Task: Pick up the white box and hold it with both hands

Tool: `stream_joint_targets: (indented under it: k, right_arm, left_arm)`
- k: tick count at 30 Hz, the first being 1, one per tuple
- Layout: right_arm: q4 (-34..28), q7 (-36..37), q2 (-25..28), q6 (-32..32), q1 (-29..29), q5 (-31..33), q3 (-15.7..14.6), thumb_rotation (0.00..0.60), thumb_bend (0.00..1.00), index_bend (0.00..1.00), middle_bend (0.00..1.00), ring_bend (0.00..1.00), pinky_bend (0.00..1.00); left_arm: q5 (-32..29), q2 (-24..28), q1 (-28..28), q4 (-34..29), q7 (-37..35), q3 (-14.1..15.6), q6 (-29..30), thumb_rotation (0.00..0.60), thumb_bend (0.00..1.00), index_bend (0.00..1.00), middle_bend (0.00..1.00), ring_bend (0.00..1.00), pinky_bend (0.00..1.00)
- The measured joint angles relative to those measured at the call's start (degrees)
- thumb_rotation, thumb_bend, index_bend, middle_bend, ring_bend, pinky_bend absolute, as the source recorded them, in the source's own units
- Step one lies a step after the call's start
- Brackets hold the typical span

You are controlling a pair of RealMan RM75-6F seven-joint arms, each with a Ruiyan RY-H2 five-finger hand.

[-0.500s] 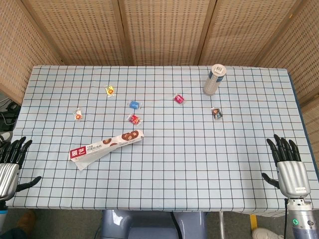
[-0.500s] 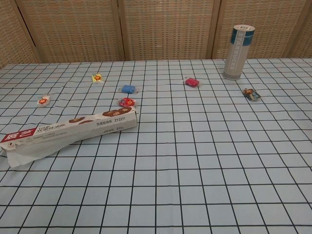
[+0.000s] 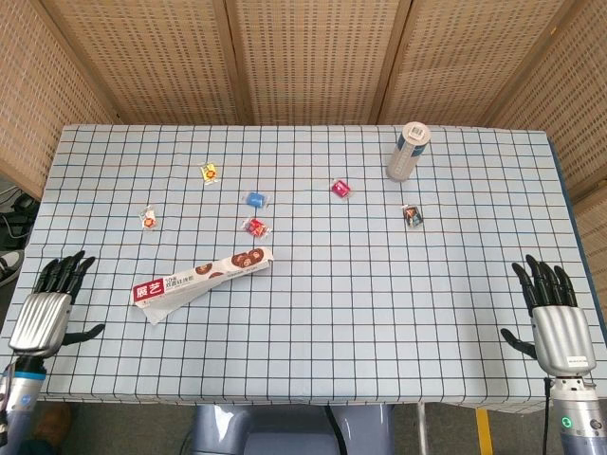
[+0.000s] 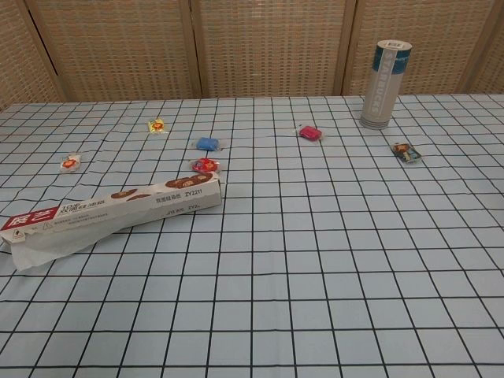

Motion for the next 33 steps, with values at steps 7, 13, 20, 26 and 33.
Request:
stream_joint_targets:
  k: [7, 13, 20, 26, 33]
  right_arm:
    - [0.37, -0.04, -0.11, -0.85, 0.19, 1.25, 0.34, 0.600, 0.00, 0.00, 0.00, 0.00, 0.00]
    - [0.67, 0.26, -0.12, -1.52, 0.37, 2.14, 0.62, 0.600, 0.00, 0.00, 0.00, 0.00, 0.00]
    - [0.83, 0.28, -0.15, -1.68, 0.40, 2.25, 0.57, 0.600, 0.00, 0.00, 0.00, 0.00, 0.00]
    - [0.79, 0.38, -0.15, -1.66, 0.35, 2.22, 0.48, 0.600, 0.00, 0.00, 0.00, 0.00, 0.00]
    - [0.82, 0.88, -0.01, -1.86, 0.34, 2.58, 0.59, 0.600, 0.00, 0.00, 0.00, 0.00, 0.00]
  left_arm:
    - [-7.59, -7.31, -7.26, 3.02, 5.59, -2.25, -11.84, 0.600, 0.00, 0.00, 0.00, 0.00, 0.03]
    - [-11.82, -13.18, -10.97, 7.55, 8.79, -3.84, -14.78, 0.600, 0.13, 0.12, 0.03, 0.13, 0.20]
    - [-16.37, -15.99, -13.21, 9.96, 12.96, -4.63, -16.93, 0.600, 0.13, 0.16, 0.07, 0.18, 0.27]
    - [-19.87, -18.37, -14.85, 12.34, 15.22, -4.67, -18.70, 0.600, 0.29, 0.25, 0.14, 0.26, 0.41]
    - [-19.69, -19.75, -15.39, 14.80, 14.57, -4.56, -17.85, 0.600, 0.39, 0.47, 0.34, 0.41, 0.58]
